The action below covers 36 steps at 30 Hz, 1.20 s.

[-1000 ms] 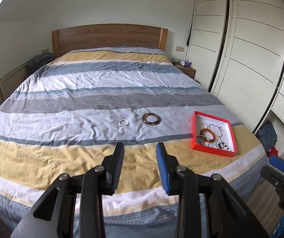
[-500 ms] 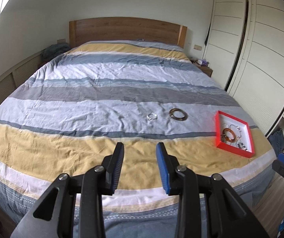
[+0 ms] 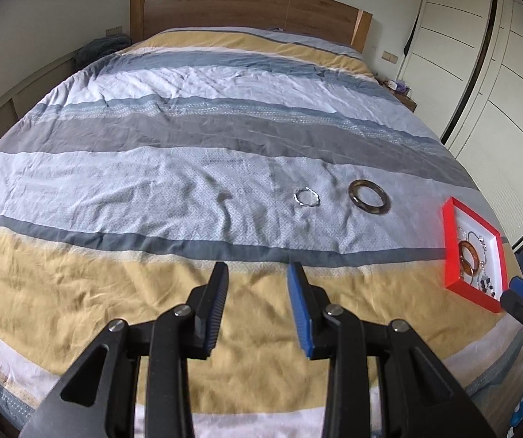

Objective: Organize jewelry
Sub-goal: 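Withdraw both grippers and move them toward the last ring and brown bangle, then grasp the small twisted silver ring with the left gripper while the right grasps the brown horn bangle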

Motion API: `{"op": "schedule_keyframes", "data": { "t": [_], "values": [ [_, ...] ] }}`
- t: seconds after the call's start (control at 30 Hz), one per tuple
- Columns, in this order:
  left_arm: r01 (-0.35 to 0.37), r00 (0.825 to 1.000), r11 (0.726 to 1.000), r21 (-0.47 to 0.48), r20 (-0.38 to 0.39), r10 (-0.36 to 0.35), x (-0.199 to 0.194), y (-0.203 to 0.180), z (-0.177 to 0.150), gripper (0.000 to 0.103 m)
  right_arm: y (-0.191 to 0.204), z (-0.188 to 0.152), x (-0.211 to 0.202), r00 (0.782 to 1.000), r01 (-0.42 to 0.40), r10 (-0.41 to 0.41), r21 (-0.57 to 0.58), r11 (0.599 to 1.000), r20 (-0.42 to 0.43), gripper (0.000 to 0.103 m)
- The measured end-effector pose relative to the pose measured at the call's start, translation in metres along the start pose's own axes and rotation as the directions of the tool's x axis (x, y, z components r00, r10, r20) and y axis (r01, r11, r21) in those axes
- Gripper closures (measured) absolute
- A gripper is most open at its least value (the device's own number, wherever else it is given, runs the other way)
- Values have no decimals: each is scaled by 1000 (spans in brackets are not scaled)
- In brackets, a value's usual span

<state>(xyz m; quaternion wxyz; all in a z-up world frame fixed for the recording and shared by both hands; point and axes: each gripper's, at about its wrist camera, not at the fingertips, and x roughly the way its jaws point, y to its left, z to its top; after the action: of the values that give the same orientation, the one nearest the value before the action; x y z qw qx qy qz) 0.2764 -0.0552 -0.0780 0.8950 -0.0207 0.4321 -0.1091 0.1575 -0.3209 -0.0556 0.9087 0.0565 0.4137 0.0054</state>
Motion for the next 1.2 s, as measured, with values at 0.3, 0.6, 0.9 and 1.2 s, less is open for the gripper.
{"op": "schedule_keyframes", "data": {
  "t": [0.3,0.6,0.9,1.2],
  "values": [
    [38,997,999,-17,-70,-39,102,-21,47,71,-30,67,113,998,-21,22,21,1000,-61,51],
    [65,994,998,-17,-89,-66,168,-37,70,72,-54,103,212,993,-41,48,68,997,-105,57],
    [45,991,999,29,-129,-41,209,-43,64,72,-54,107,256,989,-59,66,55,997,-135,58],
    [-18,995,995,96,-101,27,224,-54,55,72,-51,100,280,988,-35,33,-10,999,-154,62]
  ]
}}
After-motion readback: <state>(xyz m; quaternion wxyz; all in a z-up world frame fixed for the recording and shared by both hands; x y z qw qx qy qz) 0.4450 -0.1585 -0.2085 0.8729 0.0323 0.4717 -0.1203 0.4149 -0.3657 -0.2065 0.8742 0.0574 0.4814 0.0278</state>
